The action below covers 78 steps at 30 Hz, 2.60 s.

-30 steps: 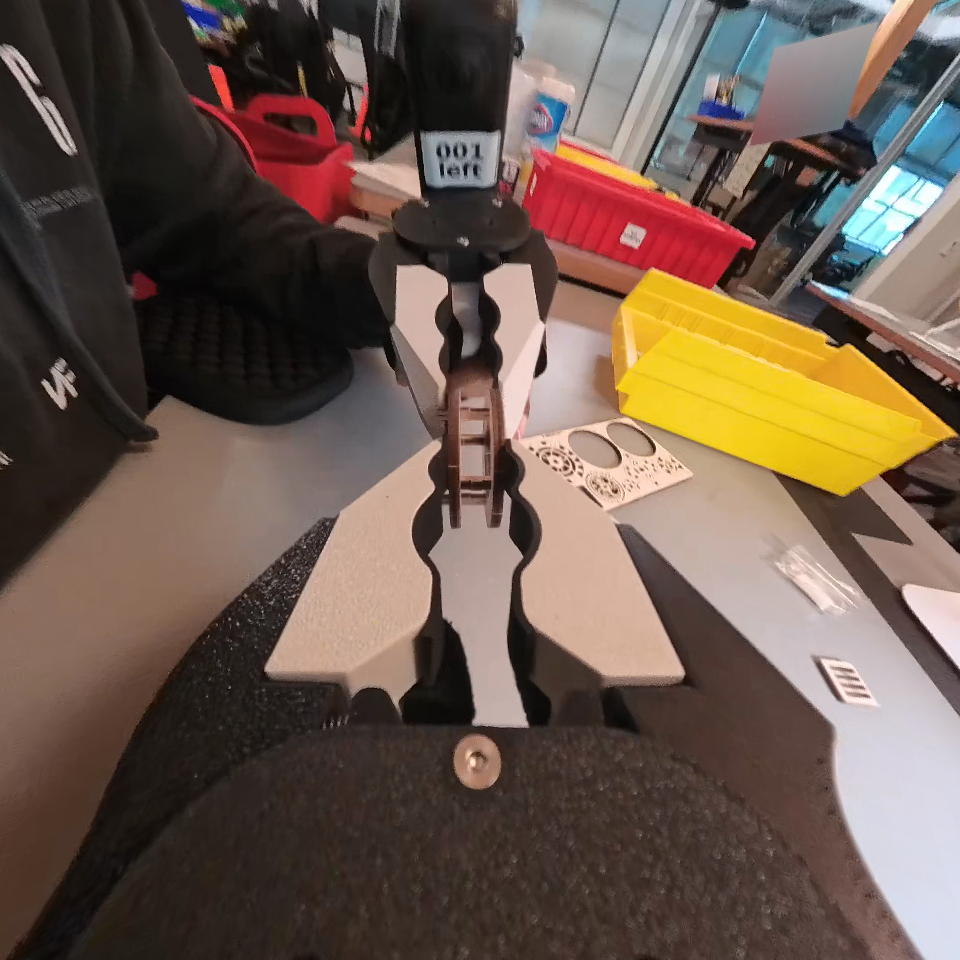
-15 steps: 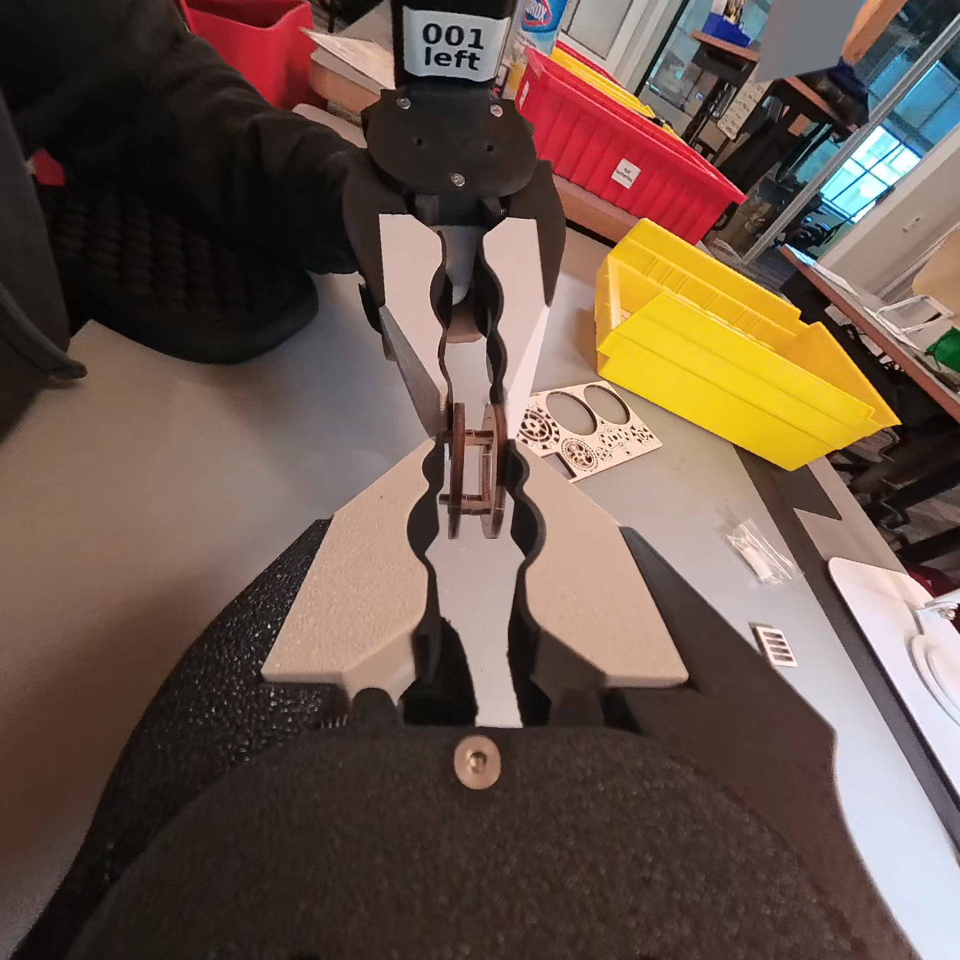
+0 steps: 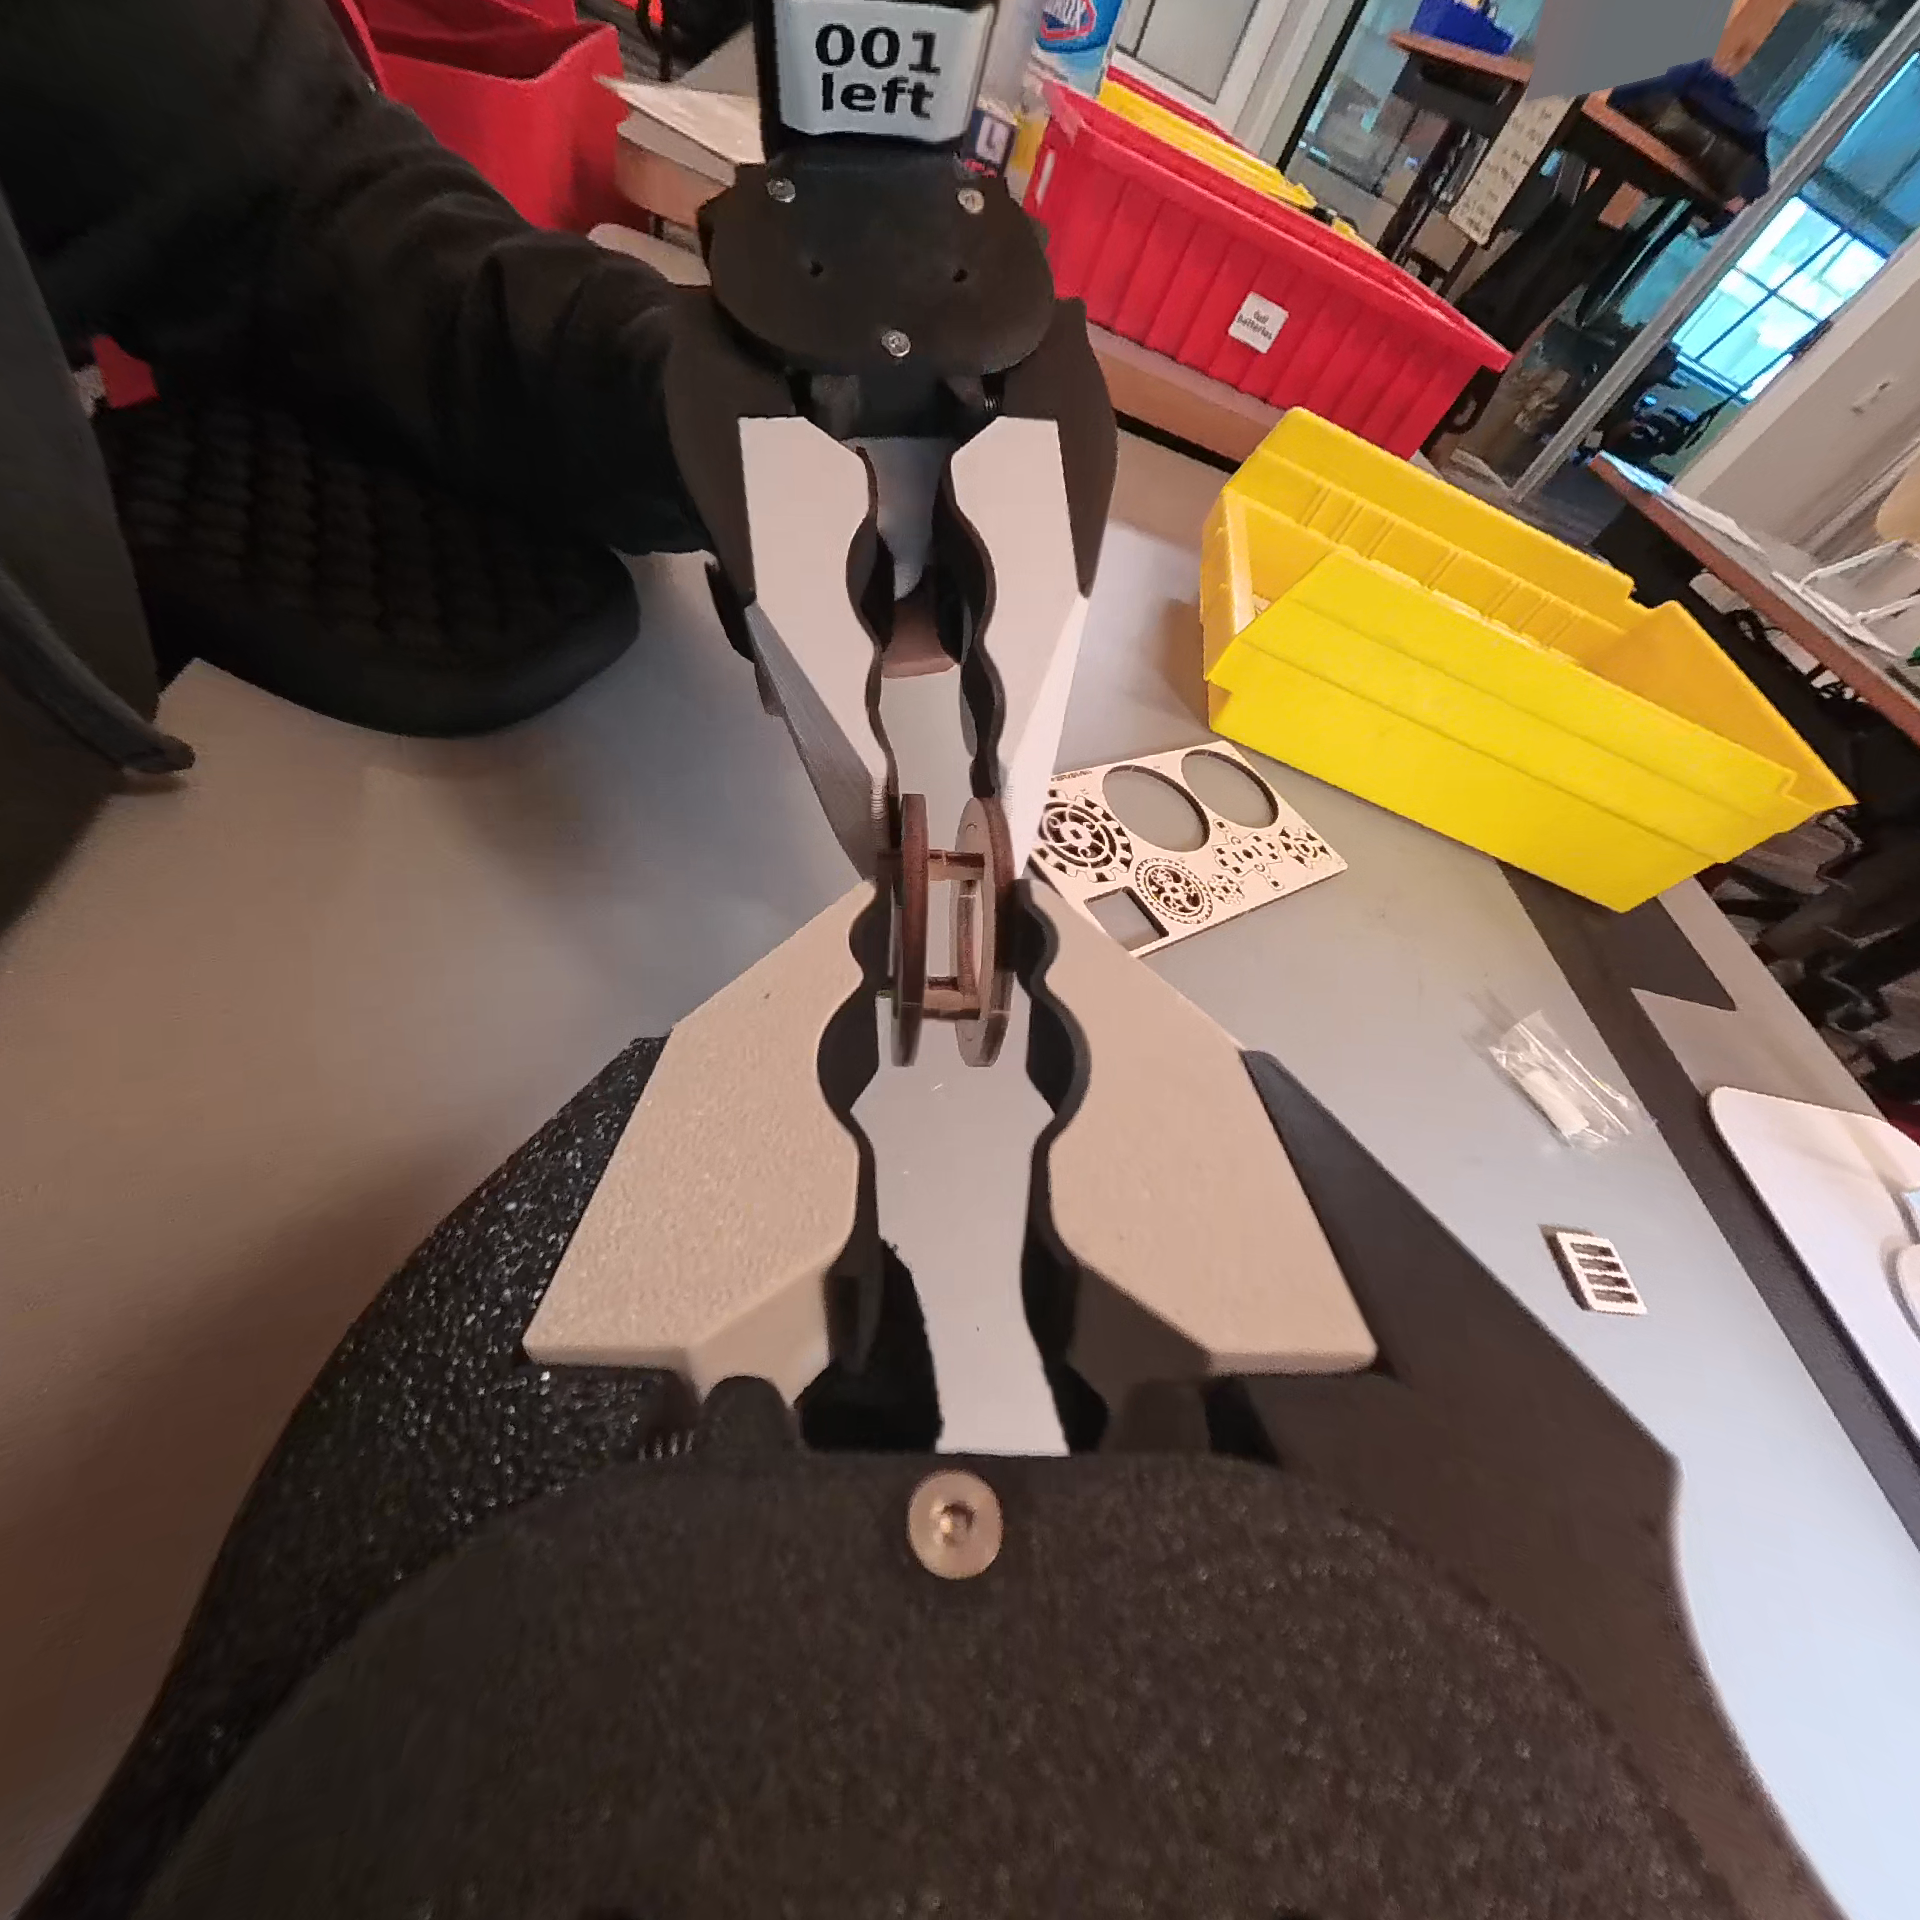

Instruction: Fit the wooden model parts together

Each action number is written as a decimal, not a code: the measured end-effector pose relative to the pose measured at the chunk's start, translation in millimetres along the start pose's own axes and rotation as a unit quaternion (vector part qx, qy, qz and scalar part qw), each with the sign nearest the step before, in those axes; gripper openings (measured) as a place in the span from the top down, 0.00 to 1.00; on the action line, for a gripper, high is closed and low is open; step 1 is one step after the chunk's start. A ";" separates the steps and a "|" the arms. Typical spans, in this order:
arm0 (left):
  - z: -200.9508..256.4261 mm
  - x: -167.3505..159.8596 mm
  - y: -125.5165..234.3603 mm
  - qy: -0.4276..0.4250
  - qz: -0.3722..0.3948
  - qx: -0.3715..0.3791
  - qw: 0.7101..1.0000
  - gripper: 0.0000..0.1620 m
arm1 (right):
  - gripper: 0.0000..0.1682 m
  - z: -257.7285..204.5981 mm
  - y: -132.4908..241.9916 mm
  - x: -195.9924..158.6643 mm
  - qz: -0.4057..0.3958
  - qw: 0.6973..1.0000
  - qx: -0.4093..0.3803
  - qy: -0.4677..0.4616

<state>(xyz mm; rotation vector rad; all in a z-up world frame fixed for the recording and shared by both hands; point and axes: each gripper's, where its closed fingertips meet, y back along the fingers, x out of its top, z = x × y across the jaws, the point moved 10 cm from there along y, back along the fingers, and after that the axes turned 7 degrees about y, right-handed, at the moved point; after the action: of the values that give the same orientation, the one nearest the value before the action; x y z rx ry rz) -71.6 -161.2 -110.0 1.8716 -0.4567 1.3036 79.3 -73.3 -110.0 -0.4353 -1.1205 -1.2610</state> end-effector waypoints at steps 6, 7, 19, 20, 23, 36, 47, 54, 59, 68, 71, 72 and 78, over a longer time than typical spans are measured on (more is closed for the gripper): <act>-0.4 -0.7 -0.5 -0.004 -0.007 0.005 1.000 0.89 | 0.87 -1.0 -1.2 1.1 -0.012 1.000 -0.004 0.002; -0.3 -0.7 -0.9 -0.005 -0.009 0.006 1.000 0.89 | 0.87 -1.0 -1.2 1.1 -0.015 1.000 -0.005 0.003; 5.5 0.9 -5.2 -0.018 -0.029 0.022 0.999 0.89 | 0.87 -2.7 -2.0 4.8 -0.026 0.999 0.002 0.022; 5.6 1.2 -4.8 -0.018 -0.029 0.023 0.999 0.89 | 0.87 -3.2 -2.0 4.9 -0.024 0.999 0.001 0.028; 6.3 1.5 -4.1 -0.024 -0.029 0.027 0.999 0.89 | 0.88 -4.1 -2.3 4.4 -0.024 0.999 0.001 0.033; 9.0 0.6 -6.0 -0.029 -0.033 0.041 0.998 0.89 | 0.88 -4.0 -1.2 2.5 -0.026 0.999 0.005 0.034; 23.6 14.4 1.2 -0.181 -0.005 0.130 0.975 0.90 | 0.86 -9.0 8.3 16.5 -0.024 0.984 -0.070 0.160; 27.7 16.5 3.4 -0.212 -0.010 0.145 0.967 0.90 | 0.86 -9.9 7.0 18.3 -0.036 0.983 -0.069 0.164; 28.3 16.0 3.5 -0.212 -0.015 0.142 0.967 0.90 | 0.87 -11.2 5.6 17.7 -0.044 0.982 -0.064 0.170; 24.2 12.3 3.6 -0.204 -0.003 0.124 0.971 0.90 | 0.86 -9.7 4.9 14.8 -0.023 0.983 -0.065 0.170; 17.7 17.6 13.0 -0.145 0.073 0.093 0.982 0.78 | 0.86 -6.1 12.2 15.8 0.030 0.988 -0.066 0.135; 13.1 17.5 15.3 -0.107 0.087 0.069 0.988 0.74 | 0.86 -4.8 14.5 14.9 0.051 0.991 -0.062 0.111; 4.3 7.1 9.2 0.003 0.116 -0.030 0.993 0.79 | 0.86 1.5 18.8 14.1 0.149 0.988 -0.034 -0.004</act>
<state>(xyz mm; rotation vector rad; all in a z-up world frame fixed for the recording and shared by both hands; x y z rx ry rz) -72.2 -169.2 -100.6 1.8044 -0.7188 1.4293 94.2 -73.6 -91.8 -0.6352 -0.9800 -1.0367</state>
